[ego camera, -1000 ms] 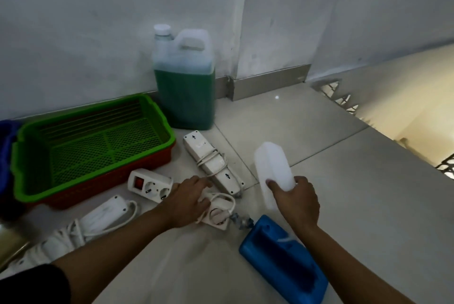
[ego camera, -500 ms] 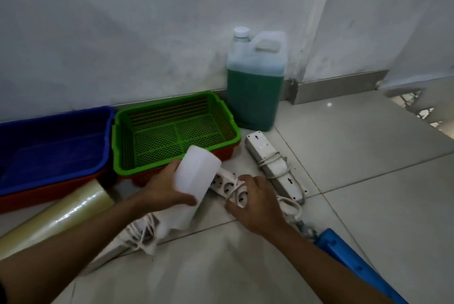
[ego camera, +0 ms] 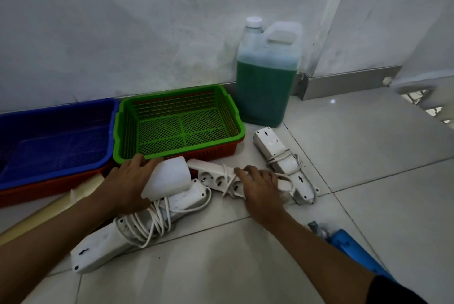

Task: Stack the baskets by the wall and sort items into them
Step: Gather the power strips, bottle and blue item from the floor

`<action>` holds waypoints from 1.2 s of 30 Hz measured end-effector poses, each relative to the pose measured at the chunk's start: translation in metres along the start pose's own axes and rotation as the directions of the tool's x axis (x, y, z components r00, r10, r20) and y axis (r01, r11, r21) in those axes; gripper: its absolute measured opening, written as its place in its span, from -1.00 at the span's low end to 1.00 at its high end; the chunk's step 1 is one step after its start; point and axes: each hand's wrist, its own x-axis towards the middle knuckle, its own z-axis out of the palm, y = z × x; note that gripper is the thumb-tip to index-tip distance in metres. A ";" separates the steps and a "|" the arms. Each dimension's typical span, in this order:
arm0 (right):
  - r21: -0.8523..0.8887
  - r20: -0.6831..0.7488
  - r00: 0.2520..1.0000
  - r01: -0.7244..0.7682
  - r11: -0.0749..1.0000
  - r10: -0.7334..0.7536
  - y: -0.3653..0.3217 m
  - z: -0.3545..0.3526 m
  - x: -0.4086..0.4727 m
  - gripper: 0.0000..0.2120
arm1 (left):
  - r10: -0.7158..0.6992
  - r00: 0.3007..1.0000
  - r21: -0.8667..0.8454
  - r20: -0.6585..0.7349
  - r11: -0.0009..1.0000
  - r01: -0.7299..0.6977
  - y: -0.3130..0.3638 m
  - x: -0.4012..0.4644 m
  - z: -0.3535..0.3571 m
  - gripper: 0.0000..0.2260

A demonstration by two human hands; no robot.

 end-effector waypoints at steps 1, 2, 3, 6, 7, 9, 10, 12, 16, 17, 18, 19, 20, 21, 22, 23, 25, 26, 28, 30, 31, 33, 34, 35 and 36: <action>0.034 -0.002 1.000 0.023 0.999 -0.023 -0.005 -0.003 0.007 -0.42 | 0.011 0.999 0.001 -0.049 1.000 -0.011 -0.001 0.001 0.003 -0.13; 0.062 0.010 1.000 0.018 0.998 -0.019 -0.010 -0.006 0.013 -0.46 | 0.031 0.996 0.016 -0.081 0.999 -0.030 0.000 0.002 0.005 -0.14; 0.086 0.032 0.999 -0.002 0.996 -0.001 -0.014 -0.009 0.017 -0.48 | 0.044 0.995 0.021 -0.095 0.999 -0.042 0.002 0.003 0.006 -0.15; 0.121 0.001 0.999 -0.050 0.991 0.051 -0.015 -0.013 0.014 -0.39 | 0.072 0.991 0.043 -0.117 0.997 -0.067 0.017 0.005 0.008 -0.21; 0.134 -0.027 0.998 -0.060 0.989 0.064 -0.013 -0.016 0.006 -0.33 | 0.104 0.986 0.058 -0.133 0.994 -0.097 0.024 0.006 0.008 -0.23; 0.180 -0.079 0.991 -0.093 0.979 0.108 -0.001 -0.022 -0.017 -0.28 | 0.207 0.962 0.076 -0.181 0.978 -0.196 0.044 0.009 0.006 -0.29; 0.191 -0.088 0.986 -0.125 0.974 0.144 0.007 -0.025 -0.031 -0.27 | 0.269 0.943 0.079 -0.198 0.963 -0.258 0.058 0.011 0.004 -0.33; 0.166 -0.072 0.973 -0.206 0.964 0.220 0.025 -0.033 -0.060 -0.24 | 0.377 0.906 0.070 -0.192 0.926 -0.370 0.088 0.014 0.002 -0.40; 0.180 0.094 0.903 -0.429 0.885 0.419 0.074 -0.050 -0.115 -0.12 | 0.544 0.833 0.048 -0.106 0.839 -0.542 0.161 0.018 -0.006 -0.41; 0.193 0.166 0.865 -0.499 0.845 0.473 0.084 -0.054 -0.130 -0.07 | 0.564 0.821 0.026 -0.092 0.825 -0.564 0.179 0.018 -0.007 -0.41; 0.189 0.241 0.827 -0.554 0.811 0.509 0.092 -0.056 -0.142 -0.01 | 0.573 0.816 0.019 -0.078 0.819 -0.574 0.194 0.019 -0.007 -0.41; 0.168 0.311 0.785 -0.600 0.782 0.536 0.099 -0.058 -0.156 0.04 | 0.584 0.810 0.040 -0.047 0.812 -0.583 0.209 0.019 -0.009 -0.40; 0.133 0.370 0.751 -0.625 0.769 0.547 0.106 -0.059 -0.168 0.08 | 0.594 0.804 0.069 -0.011 0.803 -0.592 0.222 0.019 -0.010 -0.40; 0.090 0.414 0.733 -0.624 0.776 0.541 0.110 -0.057 -0.177 0.09 | 0.599 0.800 0.088 0.015 0.797 -0.598 0.230 0.018 -0.010 -0.40; 0.052 0.439 0.725 -0.611 0.790 0.531 0.113 -0.056 -0.184 0.09 | 0.600 0.799 0.090 0.038 0.795 -0.600 0.237 0.017 -0.008 -0.40; 0.029 0.450 0.723 -0.598 0.801 0.523 0.116 -0.056 -0.187 0.09 | 0.600 0.798 0.085 0.061 0.793 -0.603 0.241 0.017 -0.008 -0.41; 0.015 0.469 0.715 -0.593 0.805 0.518 0.119 -0.057 -0.187 0.10 | 0.606 0.790 0.087 0.095 0.785 -0.613 0.242 0.014 -0.009 -0.43; 0.016 0.476 0.713 -0.593 0.805 0.515 0.118 -0.058 -0.185 0.10 | 0.603 0.791 0.088 0.103 0.786 -0.611 0.240 0.013 -0.009 -0.43; 0.031 0.480 0.726 -0.574 0.818 0.492 0.116 -0.058 -0.182 0.10 | 0.584 0.804 0.091 0.113 0.800 -0.593 0.233 0.012 -0.011 -0.43; 0.056 0.487 0.750 -0.537 0.841 0.447 0.109 -0.059 -0.179 0.09 | 0.559 0.820 0.078 0.123 0.818 -0.570 0.220 0.013 -0.012 -0.44; 0.067 0.494 0.761 -0.515 0.854 0.421 0.105 -0.060 -0.177 0.08 | 0.550 0.825 0.050 0.126 0.828 -0.559 0.214 0.014 -0.013 -0.46; 0.080 0.505 0.785 -0.455 0.887 0.358 0.094 -0.065 -0.169 0.08 | 0.524 0.843 -0.052 0.126 0.852 -0.521 0.198 0.015 -0.016 -0.53; 0.080 0.506 0.800 -0.416 0.906 0.323 0.087 -0.067 -0.163 0.08 | 0.504 0.853 -0.111 0.137 0.863 -0.493 0.190 0.016 -0.019 -0.56; 0.080 0.503 0.814 -0.377 0.923 0.289 0.079 -0.069 -0.156 0.09 | 0.485 0.861 -0.159 0.153 0.872 -0.463 0.181 0.016 -0.022 -0.58; 0.080 0.497 0.828 -0.341 0.937 0.259 0.072 -0.072 -0.150 0.09 | 0.468 0.868 -0.187 0.168 0.879 -0.438 0.175 0.018 -0.025 -0.61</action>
